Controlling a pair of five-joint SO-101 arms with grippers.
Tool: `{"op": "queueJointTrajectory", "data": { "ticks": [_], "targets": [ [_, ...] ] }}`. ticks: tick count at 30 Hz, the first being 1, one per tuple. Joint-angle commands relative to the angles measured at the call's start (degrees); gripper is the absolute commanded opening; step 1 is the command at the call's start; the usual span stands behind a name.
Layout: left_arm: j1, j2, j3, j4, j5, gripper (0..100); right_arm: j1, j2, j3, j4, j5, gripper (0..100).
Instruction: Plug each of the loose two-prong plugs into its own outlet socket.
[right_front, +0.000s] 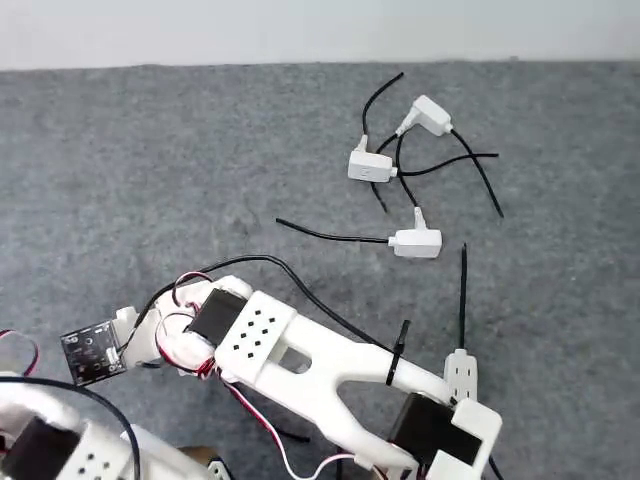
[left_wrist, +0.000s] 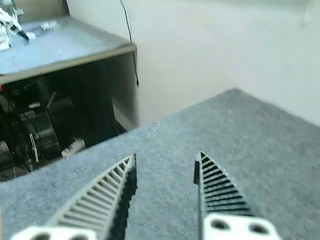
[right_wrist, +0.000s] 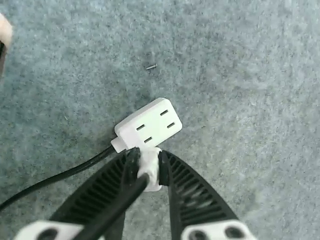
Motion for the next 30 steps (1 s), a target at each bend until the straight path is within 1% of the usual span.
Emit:
{"op": "queueJointTrajectory", "data": {
  "ticks": [1,3,5,7,10,15,18,21,25,30],
  "targets": [
    [-0.53,-0.53,-14.11,7.65,1.05,18,-0.66,-0.66,-2.29,-0.22,0.62,0.9],
    [-0.53,-0.62,-17.80,11.52,-0.09,18,-0.84,-0.66,-2.37,-0.31,0.62,0.9],
    [-0.62,-0.62,-19.74,13.45,-3.52,18,-1.45,-0.66,-2.37,-0.31,0.62,0.9],
    [-0.62,-0.62,-20.53,14.24,-5.54,18,-2.33,-0.57,-2.37,-0.31,0.62,0.9],
    [-0.62,-1.41,-21.49,14.15,-6.24,18,-4.09,0.57,-2.37,-0.22,0.79,0.9],
    [-0.62,-9.23,-21.85,14.68,-7.47,18,-4.62,6.20,-4.92,-0.31,1.67,0.9],
    [-0.62,-14.86,-21.32,14.95,-7.91,18,-4.62,11.03,-10.11,1.54,3.25,0.9],
    [-1.58,-18.81,-19.03,13.54,-7.91,18,-5.67,16.40,-17.76,5.49,5.54,0.9],
    [-6.33,-19.60,-15.87,8.79,-7.56,18,-5.58,23.69,-29.89,11.82,7.91,0.9],
    [-7.30,-19.60,-14.99,7.38,-7.47,18,-5.49,30.29,-42.11,19.47,8.00,0.9]
  ]
}}
